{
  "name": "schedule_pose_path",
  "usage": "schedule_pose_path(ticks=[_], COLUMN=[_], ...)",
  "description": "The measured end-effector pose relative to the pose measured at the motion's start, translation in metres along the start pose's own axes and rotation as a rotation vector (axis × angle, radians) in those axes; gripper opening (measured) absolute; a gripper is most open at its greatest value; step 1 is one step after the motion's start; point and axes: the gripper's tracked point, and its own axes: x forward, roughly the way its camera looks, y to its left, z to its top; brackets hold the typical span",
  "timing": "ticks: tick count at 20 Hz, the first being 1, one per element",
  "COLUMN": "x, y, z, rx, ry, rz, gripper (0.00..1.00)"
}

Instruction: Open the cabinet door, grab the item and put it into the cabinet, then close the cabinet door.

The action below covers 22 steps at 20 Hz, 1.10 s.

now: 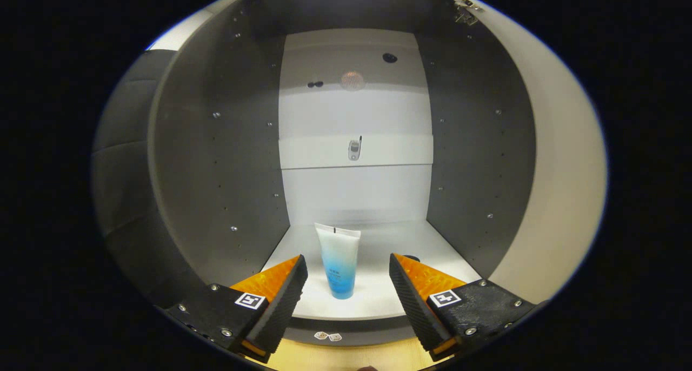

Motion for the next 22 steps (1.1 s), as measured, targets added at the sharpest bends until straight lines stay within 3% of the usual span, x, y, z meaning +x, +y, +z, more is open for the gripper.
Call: schedule_pose_path(ticks=[5, 17, 22], x=[-0.079, -0.259, -0.313], y=[-0.010, -0.040, -0.074], z=[0.011, 0.022, 0.025], rx=[-0.056, -0.015, -0.032], ry=[-0.084, -0.185, -0.204], rz=[0.013, 0.071, 0.034], gripper=[0.94, 0.94, 0.94])
